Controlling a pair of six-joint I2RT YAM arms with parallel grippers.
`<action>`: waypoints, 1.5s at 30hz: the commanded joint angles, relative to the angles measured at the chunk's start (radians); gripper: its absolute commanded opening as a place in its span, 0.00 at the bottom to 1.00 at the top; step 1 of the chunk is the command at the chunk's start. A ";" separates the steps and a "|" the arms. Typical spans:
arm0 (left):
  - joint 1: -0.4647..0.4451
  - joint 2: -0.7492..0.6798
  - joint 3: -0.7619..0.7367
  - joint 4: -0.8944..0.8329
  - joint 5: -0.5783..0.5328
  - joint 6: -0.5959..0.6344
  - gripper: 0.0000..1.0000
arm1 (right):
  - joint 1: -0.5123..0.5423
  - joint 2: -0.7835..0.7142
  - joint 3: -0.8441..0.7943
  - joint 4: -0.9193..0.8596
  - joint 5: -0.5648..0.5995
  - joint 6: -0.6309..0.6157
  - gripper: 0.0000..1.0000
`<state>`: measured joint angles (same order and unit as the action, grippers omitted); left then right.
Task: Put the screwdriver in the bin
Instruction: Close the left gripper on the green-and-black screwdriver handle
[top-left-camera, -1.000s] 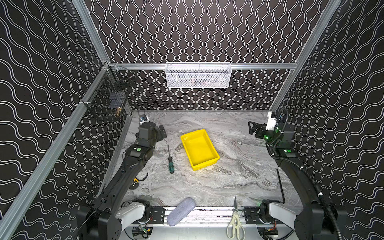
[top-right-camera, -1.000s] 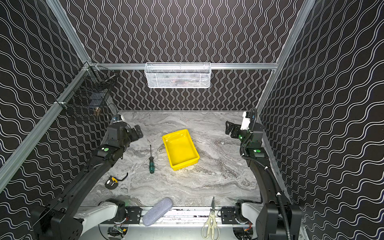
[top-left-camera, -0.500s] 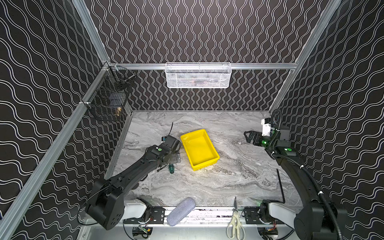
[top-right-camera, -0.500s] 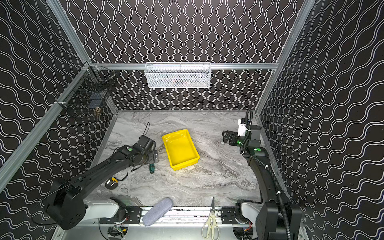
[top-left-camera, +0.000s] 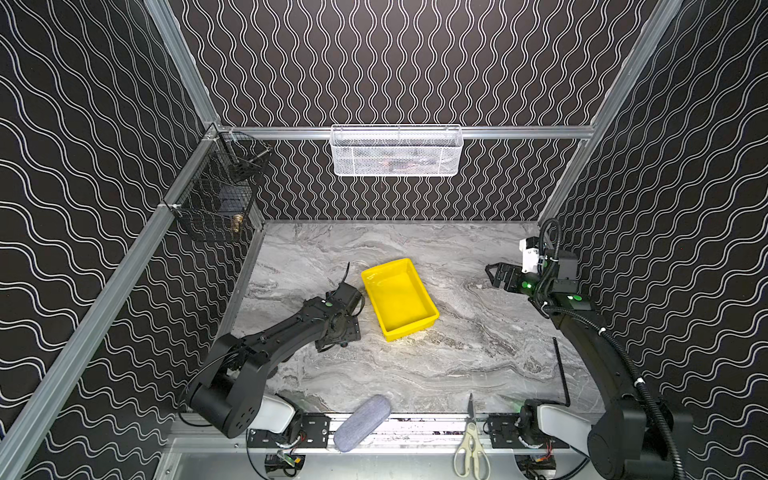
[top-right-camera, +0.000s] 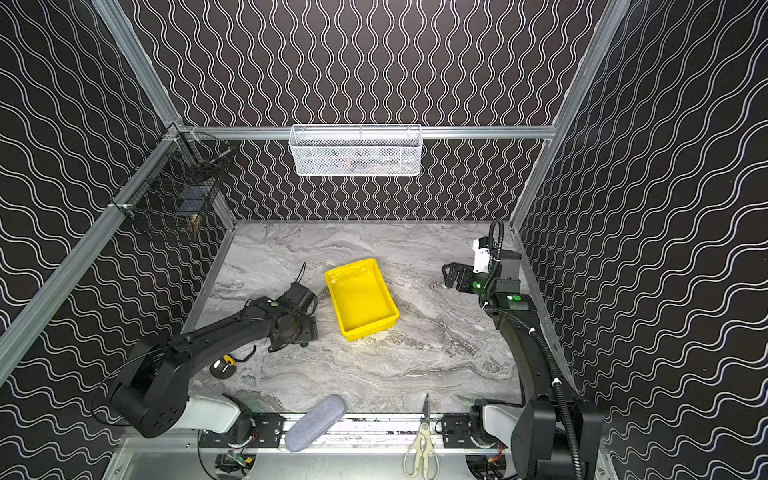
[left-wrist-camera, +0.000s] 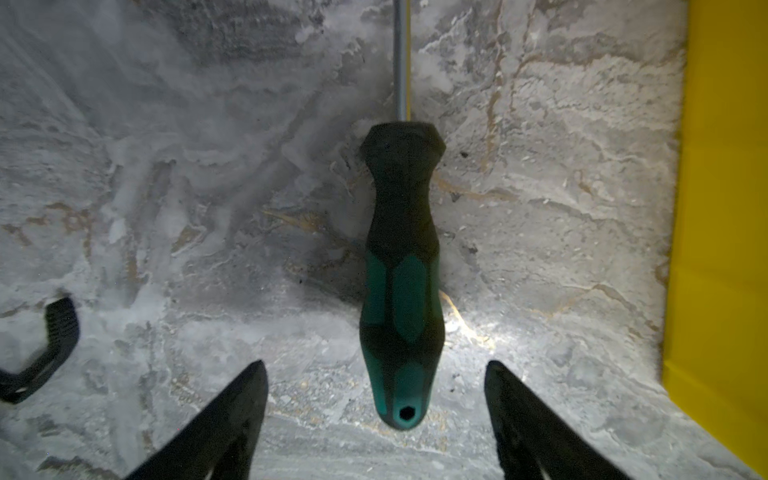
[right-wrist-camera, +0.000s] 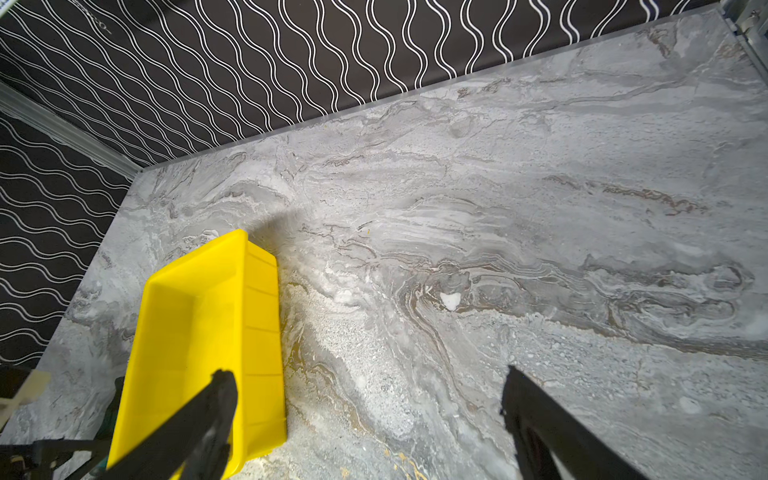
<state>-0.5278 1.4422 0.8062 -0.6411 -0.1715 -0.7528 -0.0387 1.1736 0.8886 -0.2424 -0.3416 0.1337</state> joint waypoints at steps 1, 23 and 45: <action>0.002 0.020 -0.004 0.038 0.019 0.006 0.78 | 0.002 0.001 -0.003 -0.003 -0.013 -0.014 0.99; 0.021 0.127 0.007 0.087 0.021 0.040 0.52 | 0.002 0.034 0.006 -0.005 -0.028 -0.017 0.99; 0.080 0.138 -0.009 0.187 0.038 0.103 0.39 | 0.002 0.022 0.003 -0.008 -0.033 -0.017 0.99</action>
<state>-0.4500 1.5742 0.8074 -0.4694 -0.1795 -0.6552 -0.0387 1.2003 0.8871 -0.2436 -0.3607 0.1196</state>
